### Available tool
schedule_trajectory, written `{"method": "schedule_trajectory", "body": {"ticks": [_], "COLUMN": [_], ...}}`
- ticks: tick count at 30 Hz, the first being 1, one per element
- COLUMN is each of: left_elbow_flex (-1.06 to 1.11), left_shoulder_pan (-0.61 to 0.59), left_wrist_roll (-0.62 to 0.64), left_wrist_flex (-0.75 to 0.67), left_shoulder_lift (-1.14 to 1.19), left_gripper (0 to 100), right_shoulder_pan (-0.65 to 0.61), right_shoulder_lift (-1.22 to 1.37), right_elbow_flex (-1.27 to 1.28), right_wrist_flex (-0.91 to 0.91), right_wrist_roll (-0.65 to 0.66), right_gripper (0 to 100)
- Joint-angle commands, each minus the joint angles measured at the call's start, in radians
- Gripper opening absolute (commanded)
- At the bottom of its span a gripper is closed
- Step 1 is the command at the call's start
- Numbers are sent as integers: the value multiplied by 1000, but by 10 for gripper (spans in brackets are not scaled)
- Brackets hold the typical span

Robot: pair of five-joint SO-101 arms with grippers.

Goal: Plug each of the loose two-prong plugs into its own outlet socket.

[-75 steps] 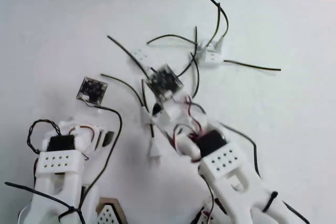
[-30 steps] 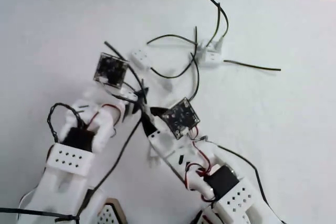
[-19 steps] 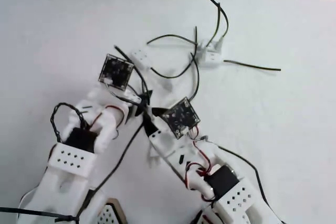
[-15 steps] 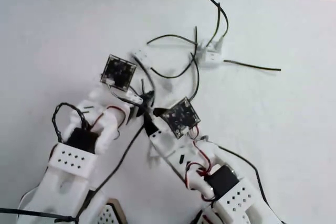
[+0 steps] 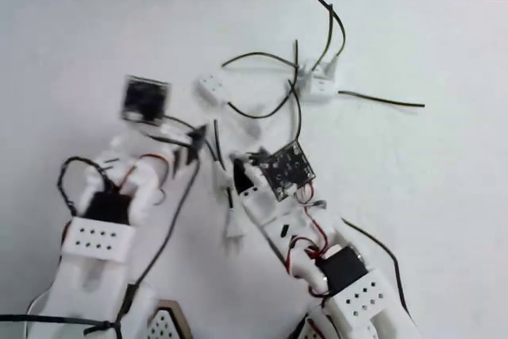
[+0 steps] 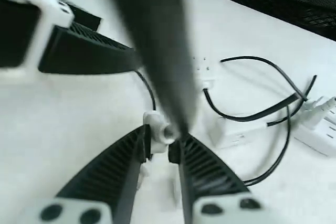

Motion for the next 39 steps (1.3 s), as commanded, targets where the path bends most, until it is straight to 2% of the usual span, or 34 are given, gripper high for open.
{"method": "schedule_trajectory", "body": {"ticks": [1,6,12,14,19,33,39], "left_elbow_flex": [-23,-12,-12,-12,-11,-11,-11], "left_shoulder_pan": [-116,-156,-165,-170,-186,-186,-186], "left_wrist_roll": [63,60,58,57,57,57,57], "left_wrist_flex": [-5,0,2,2,2,2,2], "left_shoulder_lift": [-24,-25,-22,-22,-22,-22,-22], "left_gripper": [279,278,278,278,278,278,278], "right_shoulder_pan": [39,41,96,104,108,110,147], "right_shoulder_lift": [-13,107,427,519,676,814,871], "right_elbow_flex": [-18,-98,-321,-373,-433,-437,-439], "right_wrist_flex": [5,96,203,223,222,84,27], "right_wrist_roll": [57,91,101,144,175,183,236], "right_gripper": [16,16,16,17,17,17,17]}}
